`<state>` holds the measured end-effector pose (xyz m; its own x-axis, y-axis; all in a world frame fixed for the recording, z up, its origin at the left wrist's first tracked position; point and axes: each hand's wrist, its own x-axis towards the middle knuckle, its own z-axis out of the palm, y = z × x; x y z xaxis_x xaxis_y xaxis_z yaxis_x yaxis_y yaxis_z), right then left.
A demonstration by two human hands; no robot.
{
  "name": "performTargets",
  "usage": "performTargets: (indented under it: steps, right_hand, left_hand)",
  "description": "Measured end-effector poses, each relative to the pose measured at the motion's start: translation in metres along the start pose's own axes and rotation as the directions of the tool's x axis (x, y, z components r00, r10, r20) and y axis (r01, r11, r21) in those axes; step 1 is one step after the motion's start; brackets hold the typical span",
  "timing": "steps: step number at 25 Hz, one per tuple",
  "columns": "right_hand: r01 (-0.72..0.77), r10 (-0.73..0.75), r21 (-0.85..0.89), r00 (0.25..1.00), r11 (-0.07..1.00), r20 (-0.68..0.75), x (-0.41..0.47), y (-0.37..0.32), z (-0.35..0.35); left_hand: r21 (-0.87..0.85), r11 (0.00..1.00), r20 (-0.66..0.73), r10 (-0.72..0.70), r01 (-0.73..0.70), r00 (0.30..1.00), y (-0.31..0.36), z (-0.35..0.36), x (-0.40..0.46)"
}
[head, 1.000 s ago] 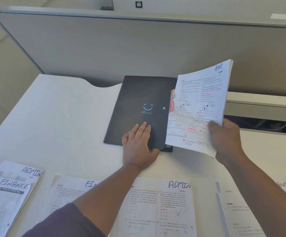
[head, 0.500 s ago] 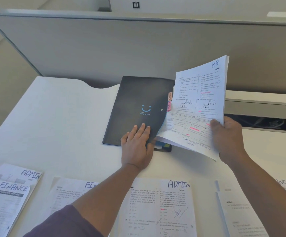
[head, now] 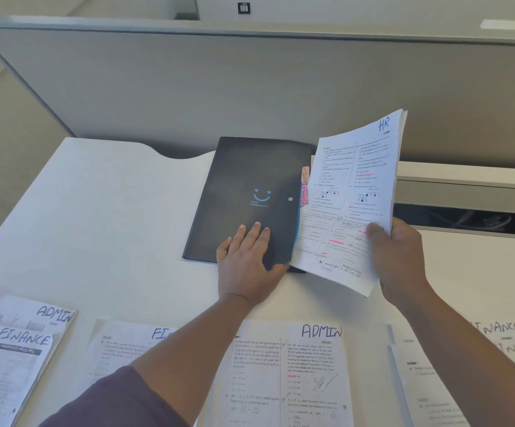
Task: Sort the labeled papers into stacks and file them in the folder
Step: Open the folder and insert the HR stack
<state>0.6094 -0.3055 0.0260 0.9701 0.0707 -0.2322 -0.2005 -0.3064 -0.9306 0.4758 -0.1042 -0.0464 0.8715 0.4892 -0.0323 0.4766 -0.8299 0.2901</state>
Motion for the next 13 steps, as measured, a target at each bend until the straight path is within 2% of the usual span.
performTargets:
  steps: [7, 10, 13]
  right_hand:
    - [-0.003, 0.003, -0.011, 1.0, 1.0, -0.005, -0.012, 0.009, 0.006]
    - [-0.029, 0.028, -0.015, 0.999, 0.999, -0.023, -0.008, 0.003, 0.003]
    - [-0.022, 0.021, -0.036, 1.0, 0.999, -0.02, -0.005, -0.008, 0.0]
  left_hand:
    - [0.099, 0.994, -0.003, 0.039, -0.039, 0.999, -0.001, 0.002, 0.004]
    - [-0.063, 0.996, 0.016, 0.061, -0.06, 0.998, -0.005, 0.004, 0.004]
    - [-0.34, 0.94, -0.086, -0.038, 0.007, 0.996, -0.007, 0.004, 0.002]
